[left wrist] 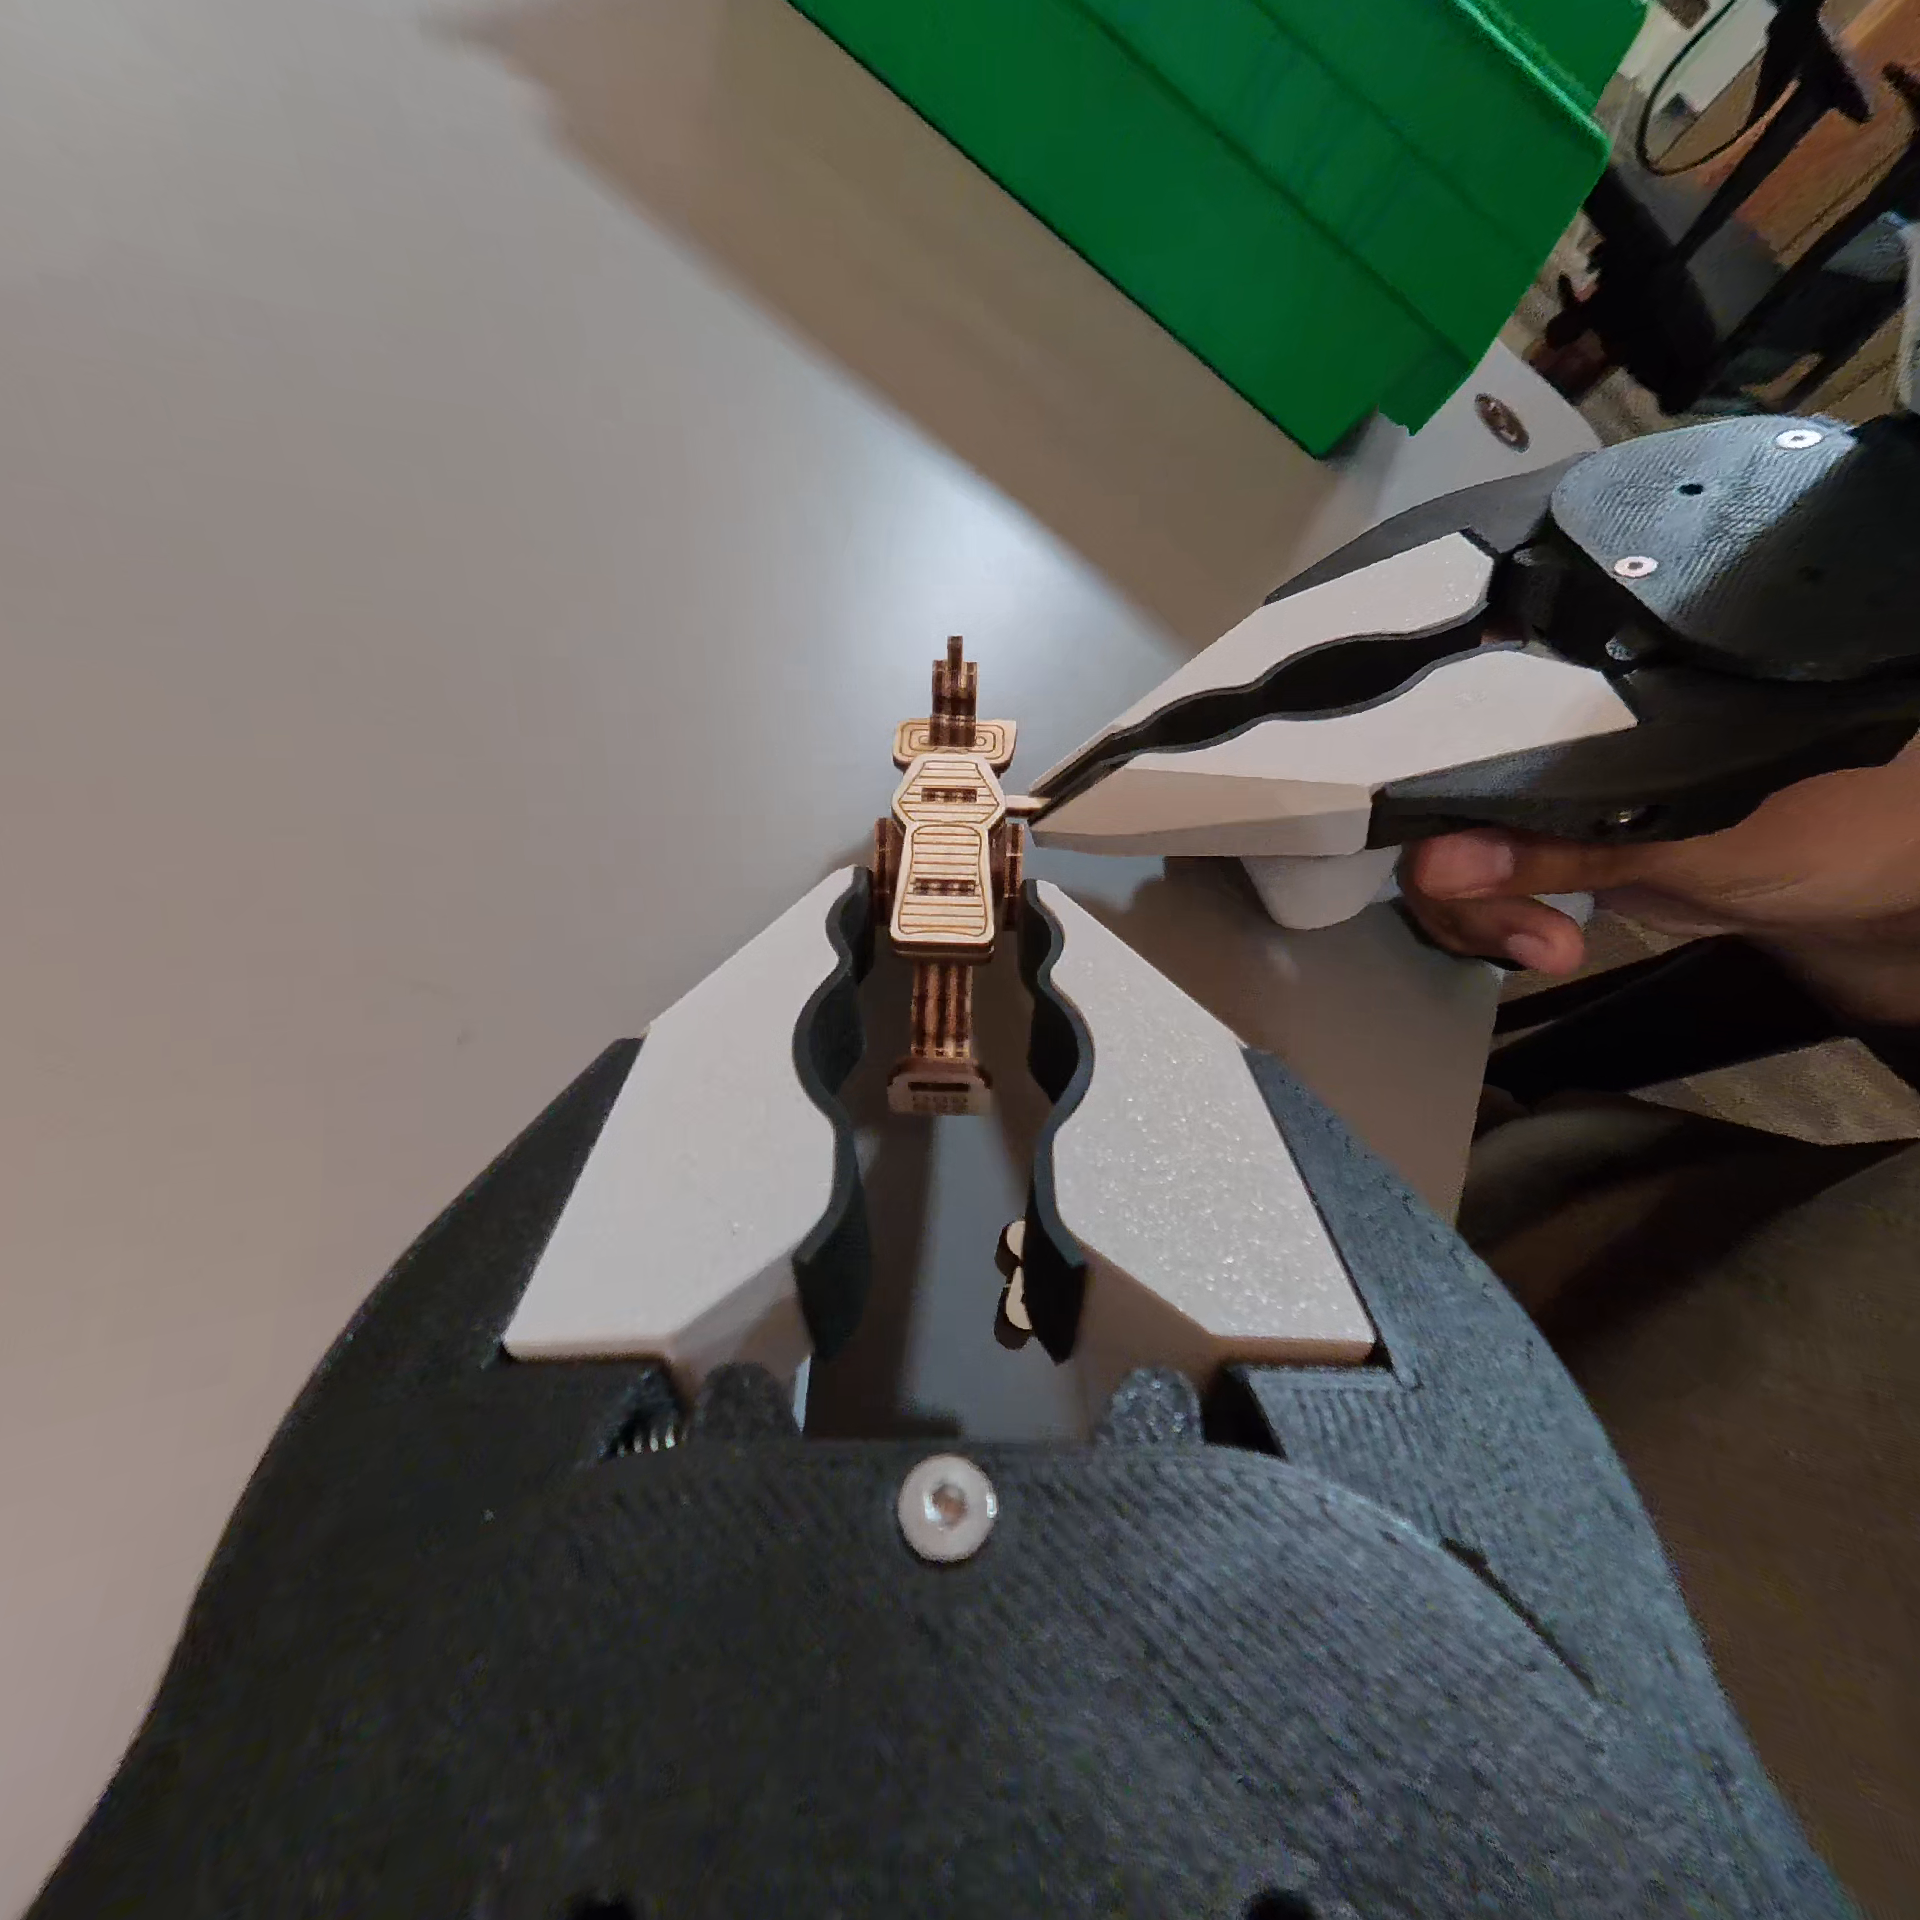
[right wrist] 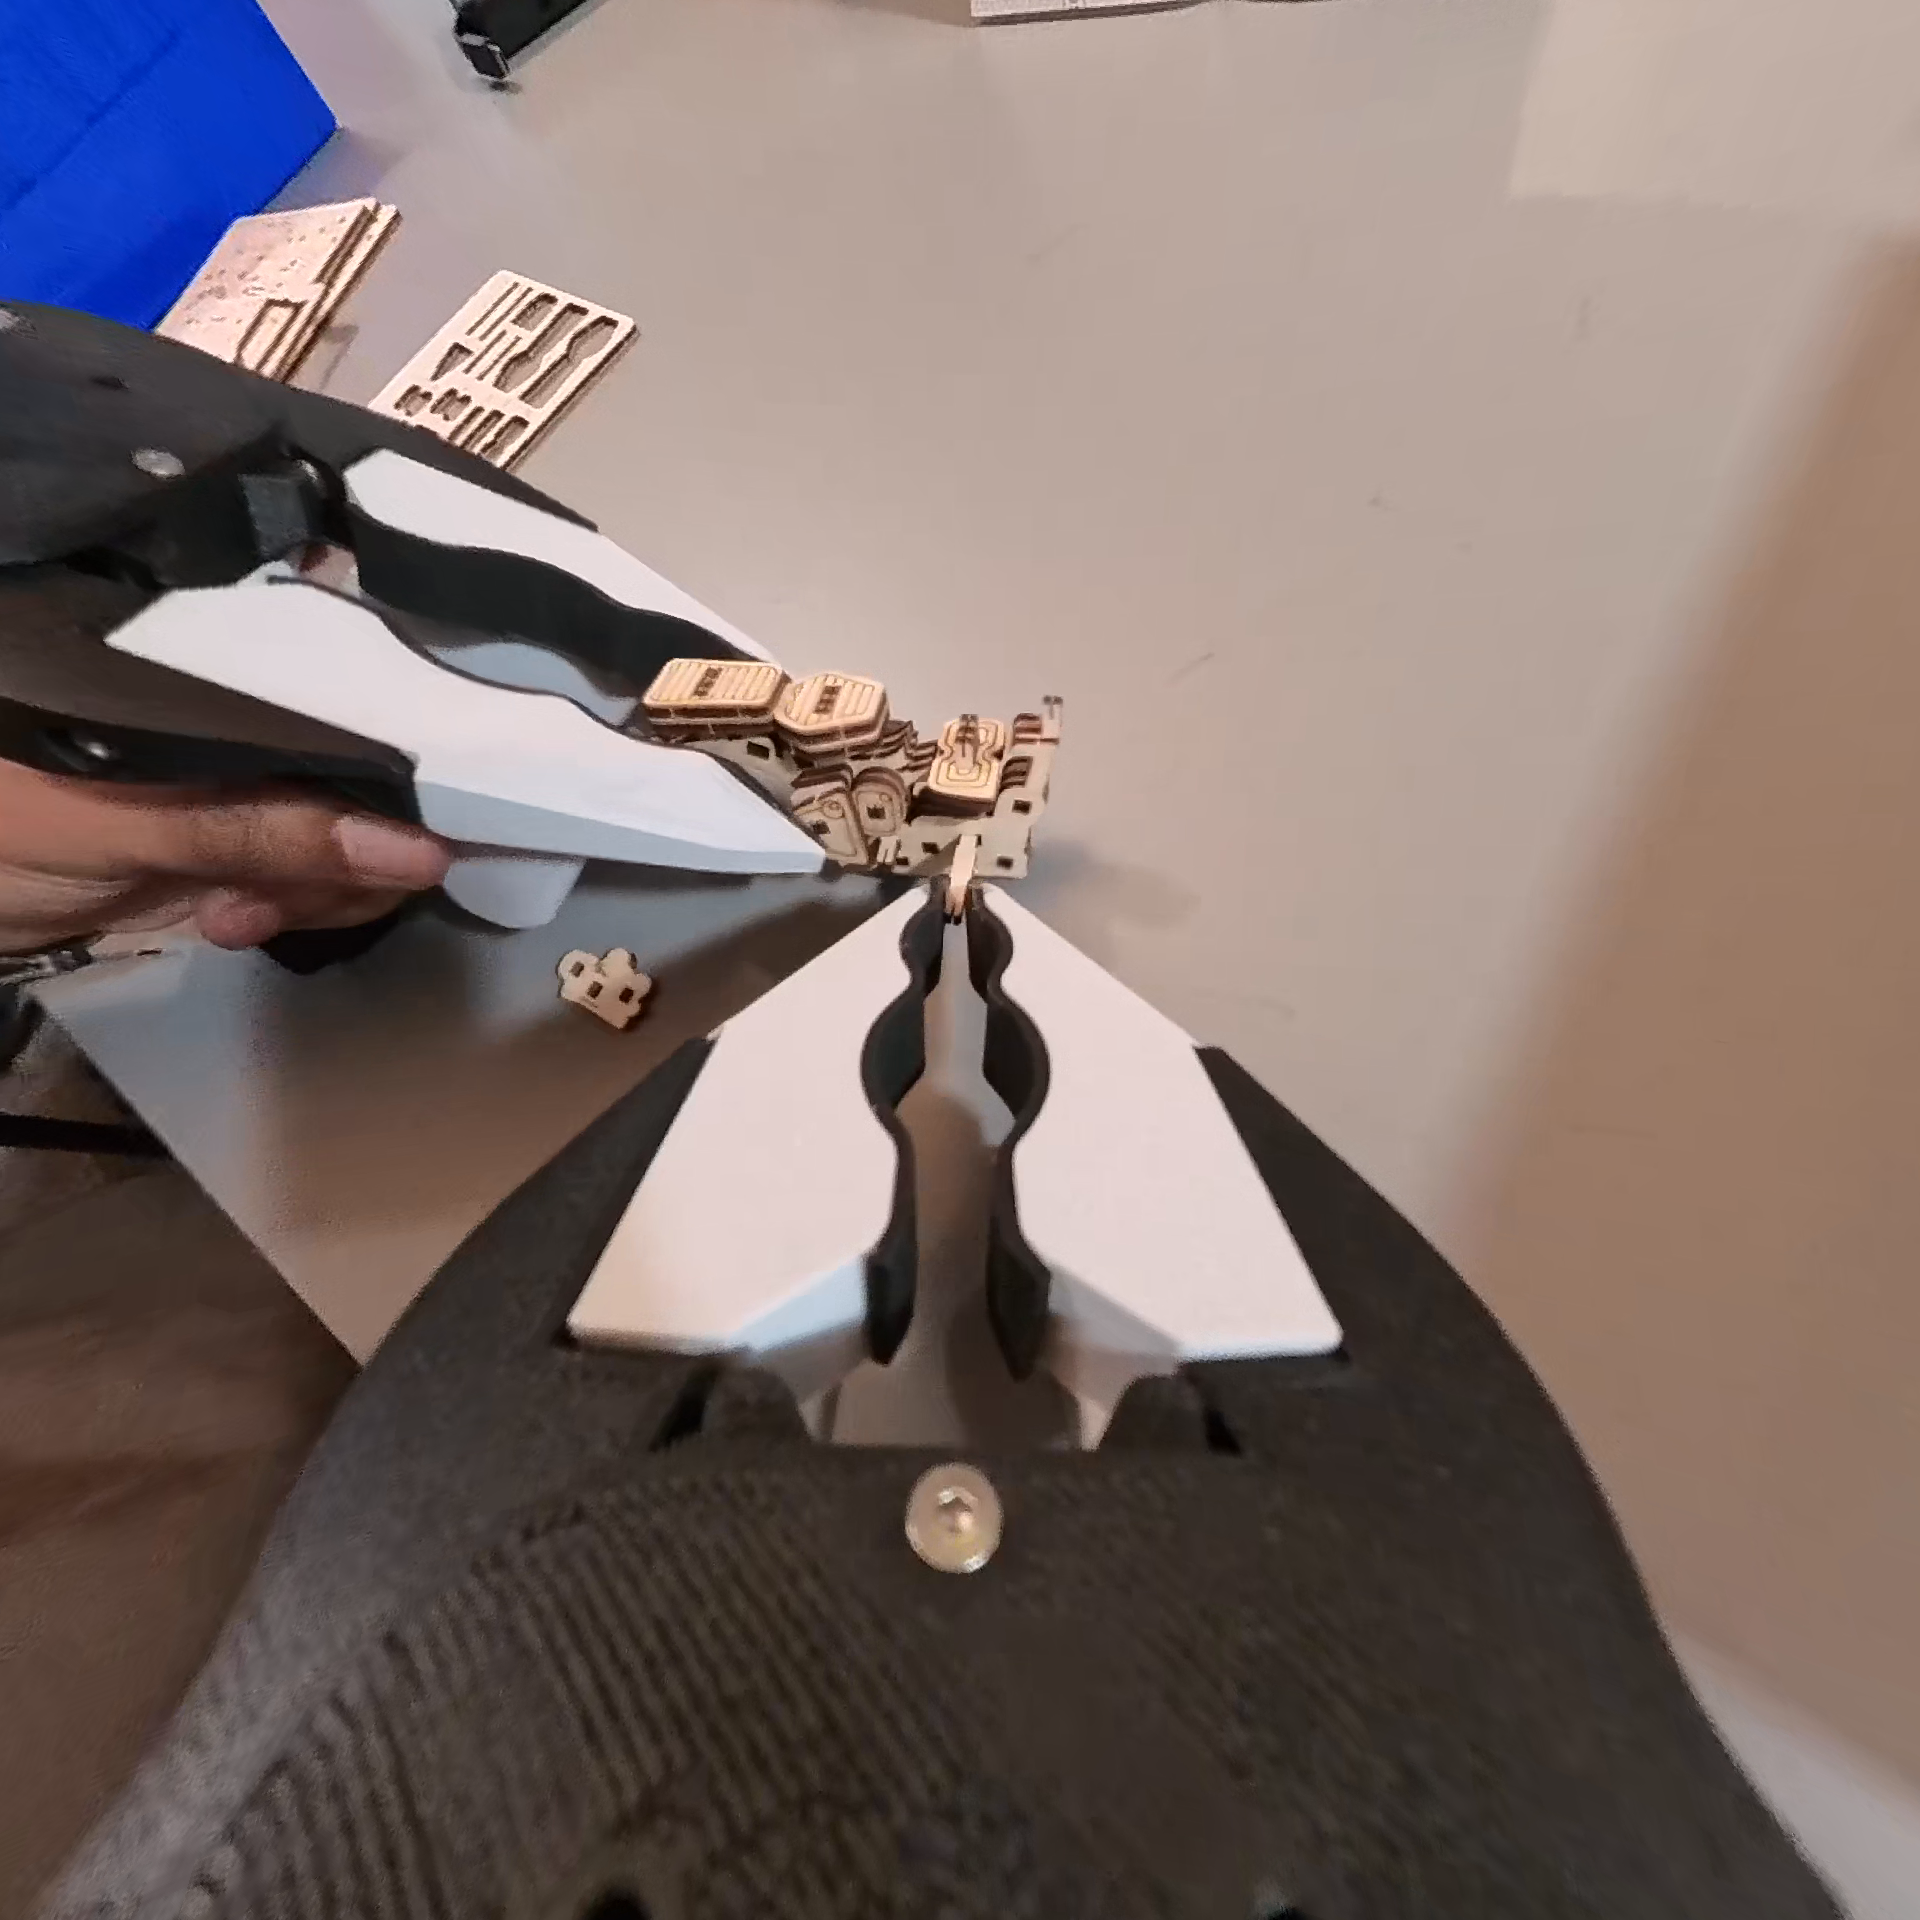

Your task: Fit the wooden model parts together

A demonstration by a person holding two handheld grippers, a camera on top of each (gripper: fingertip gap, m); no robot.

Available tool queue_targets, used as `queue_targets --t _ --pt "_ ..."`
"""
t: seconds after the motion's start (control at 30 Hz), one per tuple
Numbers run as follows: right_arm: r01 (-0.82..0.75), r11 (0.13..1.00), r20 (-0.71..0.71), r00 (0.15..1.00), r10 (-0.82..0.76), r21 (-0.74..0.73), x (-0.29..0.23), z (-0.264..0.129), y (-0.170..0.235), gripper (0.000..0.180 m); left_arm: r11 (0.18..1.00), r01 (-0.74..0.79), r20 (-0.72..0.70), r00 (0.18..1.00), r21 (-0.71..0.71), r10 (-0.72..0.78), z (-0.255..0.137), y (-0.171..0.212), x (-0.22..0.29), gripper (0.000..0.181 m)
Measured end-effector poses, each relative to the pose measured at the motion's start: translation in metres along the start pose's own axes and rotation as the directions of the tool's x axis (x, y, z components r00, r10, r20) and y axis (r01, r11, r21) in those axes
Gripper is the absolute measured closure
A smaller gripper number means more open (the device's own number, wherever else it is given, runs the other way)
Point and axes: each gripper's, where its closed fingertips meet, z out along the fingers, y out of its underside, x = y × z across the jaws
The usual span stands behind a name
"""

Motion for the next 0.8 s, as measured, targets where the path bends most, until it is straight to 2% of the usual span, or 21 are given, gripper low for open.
queue_targets --t 0.1,0.27,0.4,0.5,0.63,0.8 --pt "0.04 0.999 -0.031 0.999 -0.04 -0.002 0.0016 0.0001 -0.0002 0.177 1.0 -0.024 0.018 1.0 -0.009 0.024 0.0008 0.001 0.0003 0.156" --pt "0.022 1.0 0.02 1.0 -0.022 0.0 -0.0011 -0.0005 0.0001 0.177 1.0 -0.002 -0.017 1.0 -0.007 0.002 -0.0008 0.0009 0.0003 0.156" --pt "0.036 0.999 0.004 0.999 -0.036 -0.001 0.002 -0.0007 0.0002 0.178 0.999 -0.04 0.001 0.999 -0.02 0.04 -0.0006 0.0026 0.0007 0.155" --pt "0.088 0.996 0.001 0.996 -0.088 -0.008 -0.0025 0.0002 0.0013 0.177 0.999 -0.046 0.003 0.999 -0.018 0.046 -0.0014 0.0021 -0.0004 0.156" --pt "0.024 1.0 0.036 0.999 -0.023 -0.007 0.0012 -0.0003 0.0002 0.178 0.999 -0.044 0.002 0.999 -0.022 0.044 -0.0015 0.003 -0.0007 0.155" --pt "0.025 1.0 0.046 0.999 -0.024 0.0 -0.0005 0.0002 -0.0013 0.178 1.0 0.002 -0.029 1.0 -0.016 -0.003 -0.0029 0.0027 -0.0019 0.156"
